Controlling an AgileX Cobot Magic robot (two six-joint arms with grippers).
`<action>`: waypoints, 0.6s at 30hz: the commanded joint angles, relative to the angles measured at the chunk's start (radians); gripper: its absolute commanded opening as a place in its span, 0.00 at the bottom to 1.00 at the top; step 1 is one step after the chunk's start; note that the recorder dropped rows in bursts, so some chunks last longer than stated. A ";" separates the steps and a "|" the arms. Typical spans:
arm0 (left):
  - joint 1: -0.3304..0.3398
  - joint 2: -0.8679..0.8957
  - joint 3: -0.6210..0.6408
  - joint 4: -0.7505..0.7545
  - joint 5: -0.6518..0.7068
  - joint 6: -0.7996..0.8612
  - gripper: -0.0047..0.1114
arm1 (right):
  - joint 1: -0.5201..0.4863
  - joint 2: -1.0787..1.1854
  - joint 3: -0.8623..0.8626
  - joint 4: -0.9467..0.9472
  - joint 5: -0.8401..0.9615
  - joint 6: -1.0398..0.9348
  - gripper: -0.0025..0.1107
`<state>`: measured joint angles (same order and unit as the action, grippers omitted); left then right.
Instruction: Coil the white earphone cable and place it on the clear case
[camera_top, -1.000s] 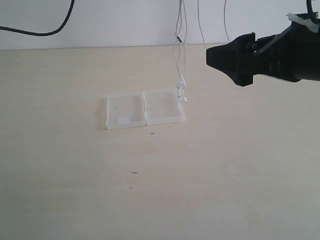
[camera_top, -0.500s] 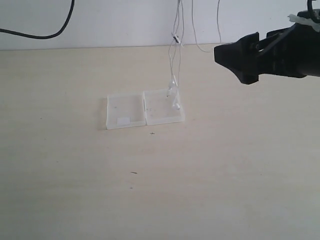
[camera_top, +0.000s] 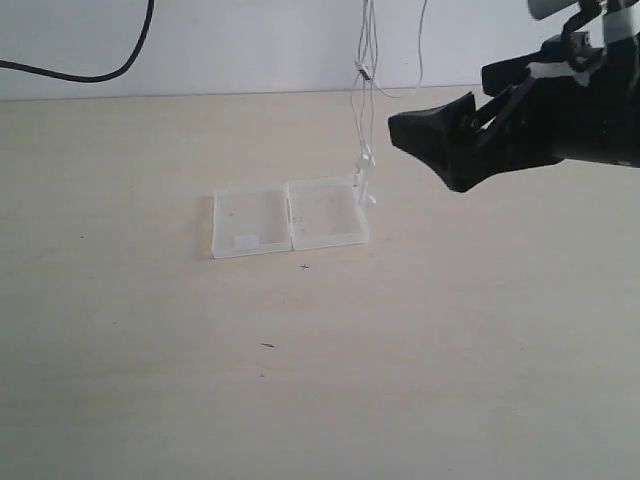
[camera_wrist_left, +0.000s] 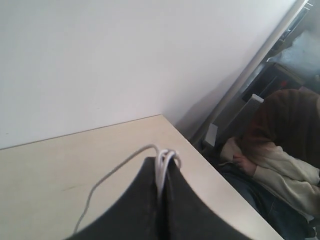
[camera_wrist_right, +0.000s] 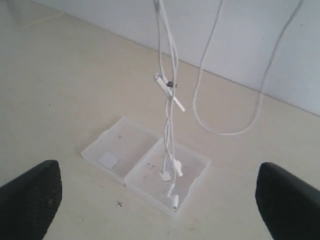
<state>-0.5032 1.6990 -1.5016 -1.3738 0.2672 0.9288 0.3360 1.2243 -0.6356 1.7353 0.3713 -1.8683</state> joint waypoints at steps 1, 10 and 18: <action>-0.005 -0.011 -0.010 -0.010 0.008 -0.009 0.04 | 0.002 0.070 -0.011 0.009 -0.006 -0.049 0.95; -0.007 -0.003 -0.010 -0.012 0.022 -0.015 0.04 | 0.002 0.069 -0.076 0.009 -0.234 -0.074 0.95; -0.007 0.023 -0.010 -0.035 0.082 -0.015 0.04 | -0.001 0.117 -0.133 0.009 -0.158 -0.104 0.95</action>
<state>-0.5065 1.7220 -1.5016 -1.3947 0.3285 0.9227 0.3360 1.3181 -0.7457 1.7397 0.2272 -1.9596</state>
